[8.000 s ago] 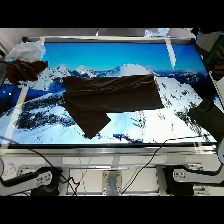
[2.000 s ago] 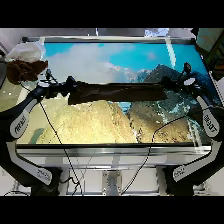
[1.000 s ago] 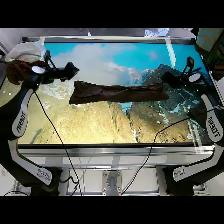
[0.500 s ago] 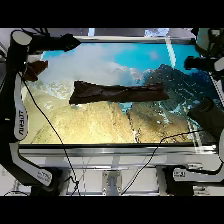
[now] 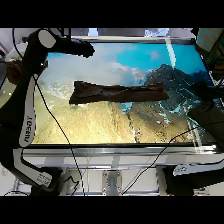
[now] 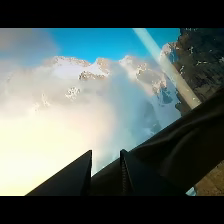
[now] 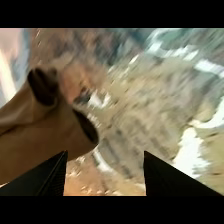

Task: Fold the shirts.

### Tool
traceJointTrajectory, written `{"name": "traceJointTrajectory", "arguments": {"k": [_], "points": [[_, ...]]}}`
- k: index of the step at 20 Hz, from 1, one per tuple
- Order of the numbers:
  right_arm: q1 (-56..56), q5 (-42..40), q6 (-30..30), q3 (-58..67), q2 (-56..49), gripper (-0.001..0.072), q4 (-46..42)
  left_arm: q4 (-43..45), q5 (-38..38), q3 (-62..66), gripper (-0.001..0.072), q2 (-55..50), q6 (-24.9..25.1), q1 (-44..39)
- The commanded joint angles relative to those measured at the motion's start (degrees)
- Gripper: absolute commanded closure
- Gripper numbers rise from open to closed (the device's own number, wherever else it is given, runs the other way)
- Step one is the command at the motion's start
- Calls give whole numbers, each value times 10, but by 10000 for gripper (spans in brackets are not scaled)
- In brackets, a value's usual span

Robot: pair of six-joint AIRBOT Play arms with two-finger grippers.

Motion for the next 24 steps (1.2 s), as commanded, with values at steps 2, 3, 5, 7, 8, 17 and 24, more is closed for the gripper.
{"name": "traceJointTrajectory", "arguments": {"k": [2, 3, 5, 7, 8, 17, 24], "points": [[28, 43, -59, -14, -118, 174, 177, 12, 10, -8, 478, -1, -11, -8], [46, 21, -64, -12, -132, 171, 187, 12, 10, -8, 478, -1, -14, -8], [85, -32, -63, -2, -147, 164, 183, 12, 10, -8, 478, -1, -15, -8], [122, -70, -63, 17, -160, 164, 171, 11, 9, -8, 479, -1, -15, -8], [138, -77, -63, 31, -169, 164, 159, 11, 7, -8, 479, -1, -16, -8], [223, 39, -24, 148, -247, 213, 50, 15, -38, -16, 480, -20, -29, -12], [244, 108, -66, 149, -246, 678, 56, 0, -43, -16, 697, -127, -45, -71]]}}
